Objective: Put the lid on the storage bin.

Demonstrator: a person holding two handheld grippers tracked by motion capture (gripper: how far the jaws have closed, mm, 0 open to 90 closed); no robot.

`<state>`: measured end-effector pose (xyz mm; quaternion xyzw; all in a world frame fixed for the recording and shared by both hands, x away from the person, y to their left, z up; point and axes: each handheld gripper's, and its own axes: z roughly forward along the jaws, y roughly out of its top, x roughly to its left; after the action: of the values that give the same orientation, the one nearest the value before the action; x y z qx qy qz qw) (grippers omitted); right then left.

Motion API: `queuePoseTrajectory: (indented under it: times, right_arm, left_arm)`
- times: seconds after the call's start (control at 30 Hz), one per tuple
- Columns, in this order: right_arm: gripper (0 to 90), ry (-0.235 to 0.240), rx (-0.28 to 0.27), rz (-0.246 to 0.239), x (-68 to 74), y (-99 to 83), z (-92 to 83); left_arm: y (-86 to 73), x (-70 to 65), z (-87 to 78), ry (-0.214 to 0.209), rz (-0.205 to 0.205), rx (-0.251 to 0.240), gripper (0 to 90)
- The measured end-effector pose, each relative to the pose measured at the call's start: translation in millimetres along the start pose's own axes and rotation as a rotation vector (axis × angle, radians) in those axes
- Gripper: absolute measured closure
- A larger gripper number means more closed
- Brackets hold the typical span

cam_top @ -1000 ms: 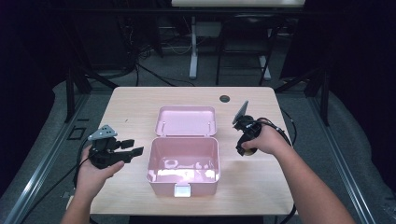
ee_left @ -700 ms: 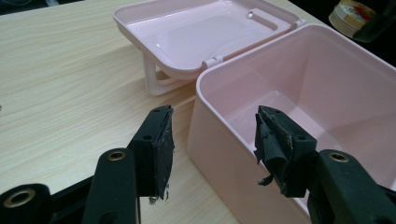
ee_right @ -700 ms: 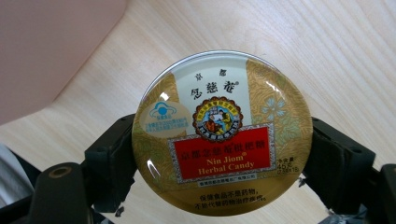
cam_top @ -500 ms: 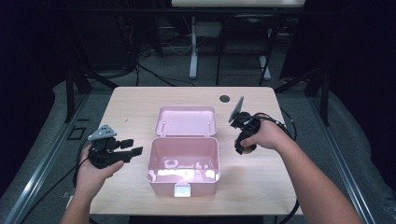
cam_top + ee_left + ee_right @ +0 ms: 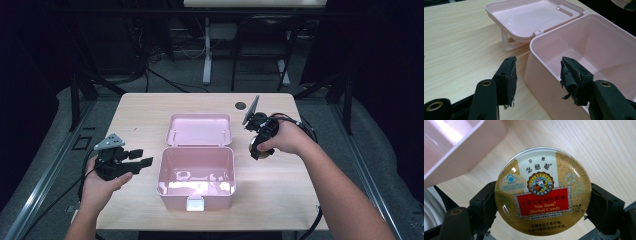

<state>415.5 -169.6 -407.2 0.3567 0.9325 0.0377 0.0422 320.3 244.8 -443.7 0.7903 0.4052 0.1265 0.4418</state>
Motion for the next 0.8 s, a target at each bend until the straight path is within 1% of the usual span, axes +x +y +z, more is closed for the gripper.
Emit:
queuePoseTrajectory:
  times: [0.17,0.33,0.43,0.6,0.67,0.8]
  right_arm:
    - [19.6,-0.004,0.005,-0.031,3.5,1.8,-10.4]
    - [19.6,0.007,-0.001,-0.037,5.7,3.7,-15.6]
    - [19.6,0.002,-0.003,-0.062,7.8,5.2,-16.2]
    - [19.6,-0.013,0.003,-0.137,18.6,11.3,-16.1]
    - [19.6,-0.011,-0.006,-0.171,25.3,15.5,-16.3]
    - [19.7,-0.011,-0.020,-0.216,37.1,22.7,-16.8]
  left_arm:
    - [-0.1,0.3,0.0,0.000,-0.003,0.003,46.6]
    - [0.3,-0.4,-0.5,0.003,0.003,-0.003,47.3]
    - [-0.1,0.3,-0.3,0.004,0.000,-0.001,47.3]
    - [-0.4,0.7,0.0,0.002,-0.003,0.001,47.3]
    - [-0.4,0.6,-0.1,0.002,-0.002,0.001,47.4]
    - [-0.5,0.7,-0.3,0.005,-0.001,0.003,47.7]
